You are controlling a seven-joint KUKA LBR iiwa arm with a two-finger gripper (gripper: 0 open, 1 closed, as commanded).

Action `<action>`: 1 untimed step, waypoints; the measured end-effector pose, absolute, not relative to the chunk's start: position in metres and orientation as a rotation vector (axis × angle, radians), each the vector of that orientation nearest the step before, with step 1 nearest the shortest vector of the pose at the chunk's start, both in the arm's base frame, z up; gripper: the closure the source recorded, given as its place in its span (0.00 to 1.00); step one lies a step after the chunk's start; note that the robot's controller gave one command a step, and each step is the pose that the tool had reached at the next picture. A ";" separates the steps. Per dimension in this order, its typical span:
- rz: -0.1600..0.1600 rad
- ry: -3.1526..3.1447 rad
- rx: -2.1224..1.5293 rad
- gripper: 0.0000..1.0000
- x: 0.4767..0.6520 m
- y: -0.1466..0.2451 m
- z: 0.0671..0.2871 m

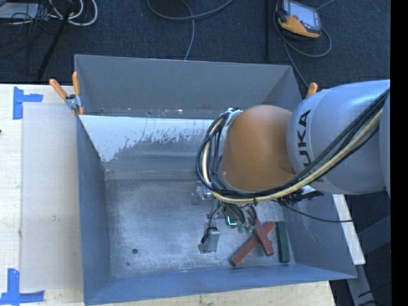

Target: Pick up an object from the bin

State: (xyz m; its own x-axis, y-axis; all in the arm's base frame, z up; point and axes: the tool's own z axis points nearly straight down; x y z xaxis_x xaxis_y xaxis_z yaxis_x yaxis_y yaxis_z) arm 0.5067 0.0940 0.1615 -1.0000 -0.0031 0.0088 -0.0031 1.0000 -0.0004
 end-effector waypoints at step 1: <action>0.001 -3.139 0.121 0.00 0.527 -0.048 0.068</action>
Offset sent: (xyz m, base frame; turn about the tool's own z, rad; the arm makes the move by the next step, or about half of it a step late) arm 0.0204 -0.1381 -0.0915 -0.0805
